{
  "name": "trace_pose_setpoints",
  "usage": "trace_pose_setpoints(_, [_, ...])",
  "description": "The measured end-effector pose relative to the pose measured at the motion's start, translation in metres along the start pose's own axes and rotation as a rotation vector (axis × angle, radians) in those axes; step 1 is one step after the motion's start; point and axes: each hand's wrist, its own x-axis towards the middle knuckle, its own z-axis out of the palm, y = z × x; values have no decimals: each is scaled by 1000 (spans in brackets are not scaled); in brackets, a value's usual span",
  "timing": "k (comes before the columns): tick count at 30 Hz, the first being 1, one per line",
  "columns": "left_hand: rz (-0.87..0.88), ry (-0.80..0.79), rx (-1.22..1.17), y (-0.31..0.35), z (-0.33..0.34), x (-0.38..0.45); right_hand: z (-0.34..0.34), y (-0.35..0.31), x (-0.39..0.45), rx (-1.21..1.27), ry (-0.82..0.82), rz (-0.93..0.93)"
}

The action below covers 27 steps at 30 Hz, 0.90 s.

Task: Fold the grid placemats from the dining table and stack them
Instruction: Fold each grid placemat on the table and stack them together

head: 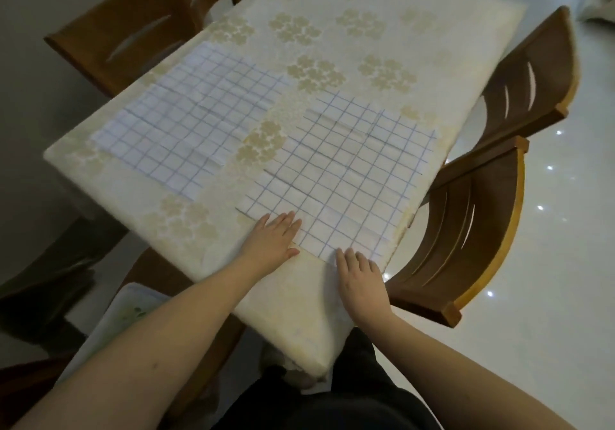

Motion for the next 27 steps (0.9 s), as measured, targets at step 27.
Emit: trace_pose_setpoints(27, [204,310,-153,-41,4,-89,-3,-49,-62,0,185,146])
